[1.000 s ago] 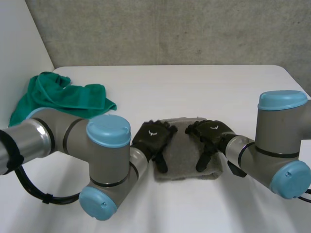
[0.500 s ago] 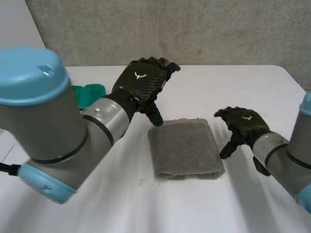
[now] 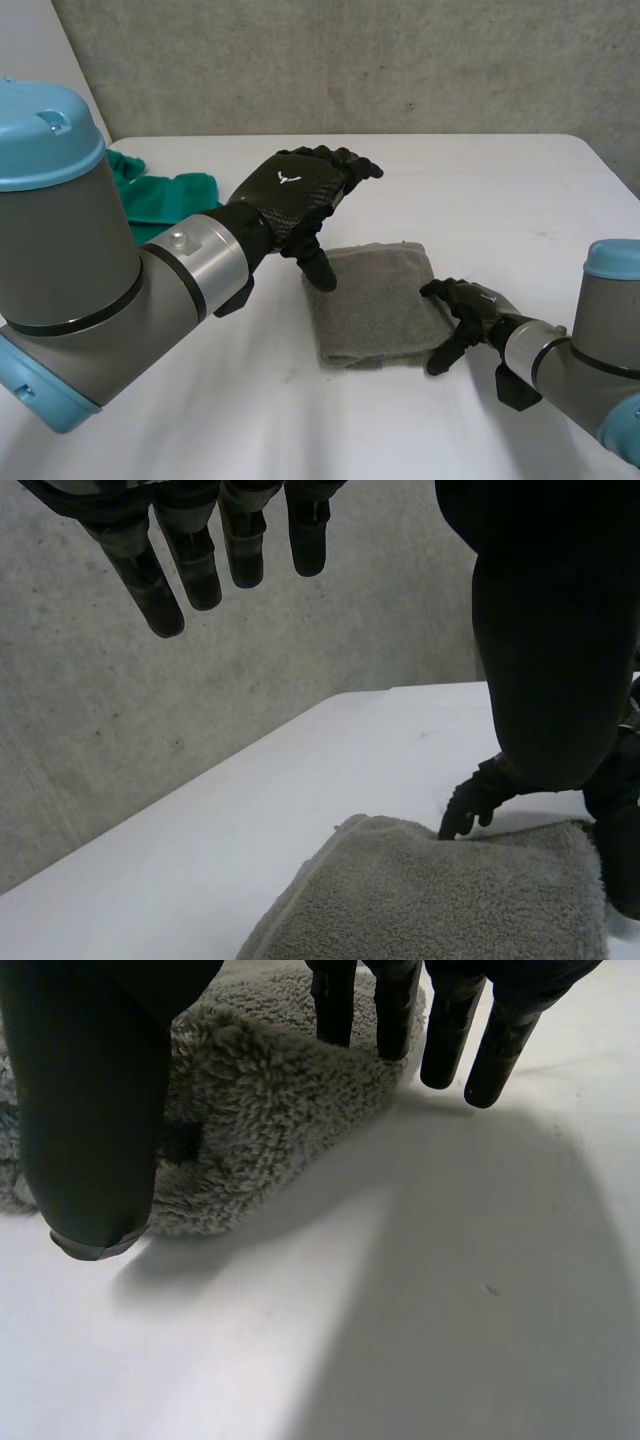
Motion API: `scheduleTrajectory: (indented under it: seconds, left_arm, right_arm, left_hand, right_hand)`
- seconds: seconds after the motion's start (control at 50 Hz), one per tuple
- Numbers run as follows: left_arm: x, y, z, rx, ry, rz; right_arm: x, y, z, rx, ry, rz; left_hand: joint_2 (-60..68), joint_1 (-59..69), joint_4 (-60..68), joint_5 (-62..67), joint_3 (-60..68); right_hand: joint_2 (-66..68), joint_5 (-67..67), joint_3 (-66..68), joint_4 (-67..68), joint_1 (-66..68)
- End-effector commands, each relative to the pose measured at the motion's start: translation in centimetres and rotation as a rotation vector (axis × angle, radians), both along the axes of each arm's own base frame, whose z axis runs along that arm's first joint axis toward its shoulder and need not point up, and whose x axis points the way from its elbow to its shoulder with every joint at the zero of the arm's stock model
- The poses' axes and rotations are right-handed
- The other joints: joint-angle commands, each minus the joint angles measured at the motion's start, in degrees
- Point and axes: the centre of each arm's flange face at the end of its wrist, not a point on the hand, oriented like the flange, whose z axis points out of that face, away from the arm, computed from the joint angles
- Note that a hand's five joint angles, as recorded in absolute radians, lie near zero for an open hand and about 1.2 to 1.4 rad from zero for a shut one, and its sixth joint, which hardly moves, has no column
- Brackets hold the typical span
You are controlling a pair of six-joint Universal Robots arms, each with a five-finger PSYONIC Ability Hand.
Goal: Fold the laundry.
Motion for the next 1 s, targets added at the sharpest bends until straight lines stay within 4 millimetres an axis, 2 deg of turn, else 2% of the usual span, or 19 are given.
scheduleTrajectory:
  seconds: [0.02,0.14,0.28,0.36,0.46,0.58,0.7,0.78,0.86,0.9,0.92,0.98,1.0]
  left_arm:
    - [0.1,0.0,-0.1,0.002,-0.001,0.001]
    - [0.0,0.0,-0.2,0.001,0.000,0.001]
    - [0.0,0.0,-0.5,0.003,-0.004,0.001]
    - [0.0,0.0,-0.7,0.008,-0.008,0.001]
    - [0.1,-0.1,-0.7,0.010,-0.008,0.003]
    - [0.2,-0.2,-0.9,0.014,-0.010,0.007]
    - [0.3,-0.4,-0.7,0.009,-0.007,0.013]
    - [0.0,-0.3,0.1,-0.026,0.020,0.003]
    - [-0.8,-0.1,1.3,-0.088,0.072,-0.031]
    - [-1.2,0.1,1.7,-0.099,0.089,-0.052]
    - [-1.5,0.2,2.0,-0.103,0.101,-0.073]
    - [-1.8,0.1,2.3,-0.106,0.113,-0.095]
    - [-2.0,0.1,2.3,-0.104,0.115,-0.101]
  right_arm:
    - [1.1,-0.6,0.7,-0.023,-0.045,-0.007]
    - [2.0,-1.3,0.8,-0.011,-0.092,-0.018]
    - [2.9,-1.5,-0.1,-0.006,-0.091,0.003]
    - [3.3,-1.9,-0.3,-0.010,-0.088,0.004]
    - [3.5,-2.6,-0.2,-0.033,-0.083,0.006]
    - [4.2,-4.6,0.8,-0.109,-0.089,0.016]
    - [5.2,-8.2,1.5,-0.231,-0.007,0.071]
    - [4.8,-11.1,2.1,-0.294,0.068,0.076]
    - [2.9,-15.7,2.7,-0.373,0.108,-0.008]
    - [2.0,-17.0,2.8,-0.388,0.125,-0.050]
    - [0.7,-18.5,2.9,-0.402,0.138,-0.101]
    - [-1.7,-20.8,3.2,-0.417,0.153,-0.173]
    - [-3.5,-22.2,3.2,-0.422,0.164,-0.219]
  left_hand:
    - [-0.23,0.54,-0.22,-1.26,-0.63]
    - [-0.23,0.54,-0.22,-1.26,-0.63]
    - [-0.23,0.54,-0.22,-1.26,-0.63]
    - [-0.23,0.54,-0.22,-1.26,-0.63]
    - [-0.23,0.54,-0.22,-1.26,-0.63]
    - [-0.23,0.54,-0.22,-1.26,-0.63]
    - [-0.74,0.04,-0.72,-1.76,-1.14]
    - [-1.24,-0.47,-1.23,-2.27,-1.64]
    - [-1.41,-0.63,-1.39,-2.43,-1.81]
    - [-1.41,-0.63,-1.39,-2.43,-1.81]
    - [-1.08,-0.30,-1.06,-2.10,-1.48]
    - [-0.91,-0.13,-0.89,-1.93,-1.31]
    - [-0.41,0.37,-0.39,-1.43,-0.81]
  right_hand:
    - [3.63,3.21,4.22,3.05,5.42]
    - [5.14,4.72,5.73,4.56,6.93]
    - [15.39,14.97,15.98,14.81,17.18]
    - [32.68,32.27,33.28,32.11,34.47]
    - [66.12,65.70,66.71,65.54,67.91]
    - [67.32,66.91,67.91,66.75,69.11]
    - [67.32,66.91,67.91,66.75,69.11]
    - [67.32,66.91,67.91,66.75,69.11]
    - [67.32,66.91,67.91,66.75,69.11]
    - [67.32,66.91,67.91,66.75,69.11]
    - [67.32,66.91,67.91,66.75,69.11]
    - [67.32,66.91,67.91,66.75,69.11]
    - [67.32,66.91,67.91,66.75,69.11]
